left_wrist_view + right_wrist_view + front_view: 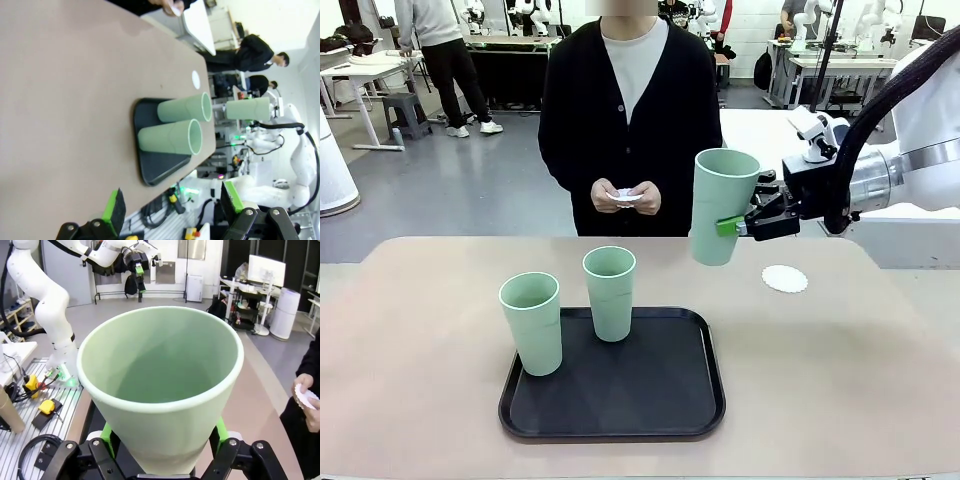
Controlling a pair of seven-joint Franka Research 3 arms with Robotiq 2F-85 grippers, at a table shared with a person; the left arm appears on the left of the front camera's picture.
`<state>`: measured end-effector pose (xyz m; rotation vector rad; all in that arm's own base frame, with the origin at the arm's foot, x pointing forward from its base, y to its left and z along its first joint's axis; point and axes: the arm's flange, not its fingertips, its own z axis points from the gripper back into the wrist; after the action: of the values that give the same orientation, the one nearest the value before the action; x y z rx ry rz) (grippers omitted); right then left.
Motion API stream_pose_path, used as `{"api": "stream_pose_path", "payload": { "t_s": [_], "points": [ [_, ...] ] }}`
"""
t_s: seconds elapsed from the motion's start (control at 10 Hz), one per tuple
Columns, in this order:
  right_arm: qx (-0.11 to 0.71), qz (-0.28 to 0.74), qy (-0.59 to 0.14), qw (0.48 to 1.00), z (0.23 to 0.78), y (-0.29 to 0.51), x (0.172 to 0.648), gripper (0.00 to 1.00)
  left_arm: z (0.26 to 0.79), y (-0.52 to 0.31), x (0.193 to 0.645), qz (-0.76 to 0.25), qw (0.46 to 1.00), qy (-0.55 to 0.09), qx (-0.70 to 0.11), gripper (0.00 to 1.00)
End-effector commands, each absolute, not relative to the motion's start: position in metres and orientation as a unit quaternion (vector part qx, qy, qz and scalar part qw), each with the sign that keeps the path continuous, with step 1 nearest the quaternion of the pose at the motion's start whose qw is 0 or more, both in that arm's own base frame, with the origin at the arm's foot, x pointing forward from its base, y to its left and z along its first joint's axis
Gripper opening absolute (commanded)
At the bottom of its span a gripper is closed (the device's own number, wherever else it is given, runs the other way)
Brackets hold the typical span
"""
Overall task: Place coasters on the table and set cups on them.
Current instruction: Pick up one Reusable plastic cup and place it on a coaster set by the human.
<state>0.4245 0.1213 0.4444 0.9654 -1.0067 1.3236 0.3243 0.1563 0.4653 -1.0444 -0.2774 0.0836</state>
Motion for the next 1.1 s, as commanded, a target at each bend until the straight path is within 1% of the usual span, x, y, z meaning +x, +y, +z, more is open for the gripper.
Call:
{"api": "stream_pose_path", "payload": {
  "t_s": [0.0,0.1,0.2,0.3,0.4,0.7,1.0],
  "points": [
    [0.403,0.571,-0.436,0.567,0.448,0.109,0.444,0.85,0.467,0.157,0.324,0.038,0.854,-0.136,-0.501,1.0],
    [0.403,0.571,-0.444,0.561,0.456,0.088,0.473,0.85,0.467,0.157,0.324,0.038,0.854,-0.136,-0.501,1.0],
    [0.386,0.566,-0.455,0.569,0.462,0.065,0.5,0.85,0.467,0.157,0.324,0.038,0.854,-0.136,-0.501,1.0],
    [0.388,0.554,-0.462,0.574,0.47,0.038,0.529,0.85,0.467,0.157,0.324,0.038,0.854,-0.136,-0.501,1.0],
    [0.384,0.545,-0.459,0.587,0.474,0.012,0.546,0.85,0.467,0.157,0.324,0.038,0.854,-0.136,-0.501,1.0],
    [0.379,0.519,-0.457,0.615,0.489,-0.054,0.573,0.85,0.467,0.157,0.324,0.038,0.854,-0.136,-0.501,1.0],
    [0.359,0.527,-0.442,0.631,0.488,-0.093,0.577,0.85,0.467,0.157,0.324,0.038,0.854,-0.136,-0.501,1.0]
  ]
}}
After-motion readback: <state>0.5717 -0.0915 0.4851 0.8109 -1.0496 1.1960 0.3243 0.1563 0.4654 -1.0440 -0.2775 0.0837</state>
